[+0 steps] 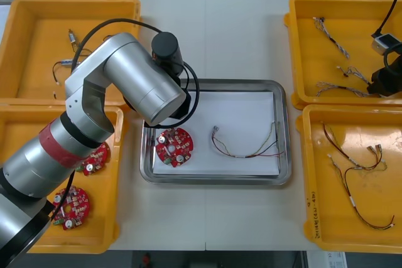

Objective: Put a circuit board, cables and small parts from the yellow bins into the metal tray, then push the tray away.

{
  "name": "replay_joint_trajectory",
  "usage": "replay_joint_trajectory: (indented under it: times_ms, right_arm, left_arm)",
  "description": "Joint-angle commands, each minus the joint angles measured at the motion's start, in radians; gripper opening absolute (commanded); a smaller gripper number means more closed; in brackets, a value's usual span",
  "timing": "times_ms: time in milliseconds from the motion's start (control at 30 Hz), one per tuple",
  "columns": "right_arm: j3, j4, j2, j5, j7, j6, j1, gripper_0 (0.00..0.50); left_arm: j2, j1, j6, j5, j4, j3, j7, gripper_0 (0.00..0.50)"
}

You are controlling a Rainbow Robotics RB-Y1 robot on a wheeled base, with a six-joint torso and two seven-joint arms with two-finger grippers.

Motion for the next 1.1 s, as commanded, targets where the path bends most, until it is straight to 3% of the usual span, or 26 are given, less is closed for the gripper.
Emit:
replay_joint_trajectory:
  times_ms: [33, 300, 333, 400, 467, 867, 1100]
  right_arm:
    - [0.005, -0.005, 0.007, -0.006, 0.009, 0.024, -0.042, 0.500]
    - [0.005, -0.003, 0.010, -0.002, 0.011, 0.021, -0.035, 0.500]
    - [0.005, -0.005, 0.010, -0.002, 0.012, 0.019, -0.035, 0.500]
    - [0.005, -0.003, 0.010, -0.002, 0.012, 0.019, -0.035, 0.500]
    - [0.005, -0.003, 0.010, -0.002, 0.011, 0.019, -0.035, 0.500]
    - [0.005, -0.003, 0.010, 0.004, 0.014, -0.010, -0.012, 0.500]
    - [0.005, -0.003, 0.010, 0.000, 0.017, -0.010, 0.005, 0.500]
  left_arm:
    - [-0.038, 0.007, -0.046, -0.023, 0.029, -0.020, 0.094, 0.000]
    - [-0.043, 0.008, -0.046, -0.026, 0.033, -0.026, 0.111, 0.007]
    - [-0.043, 0.008, -0.045, -0.026, 0.033, -0.026, 0.116, 0.093]
    - [-0.043, 0.008, -0.045, -0.026, 0.030, -0.026, 0.122, 0.371]
    - [-0.043, 0.008, -0.045, -0.026, 0.027, -0.026, 0.128, 0.500]
    - [-0.041, 0.008, -0.036, -0.034, -0.016, -0.022, 0.154, 0.500]
    - [-0.029, 0.007, 0.085, 0.006, -0.143, 0.067, 0.140, 0.500]
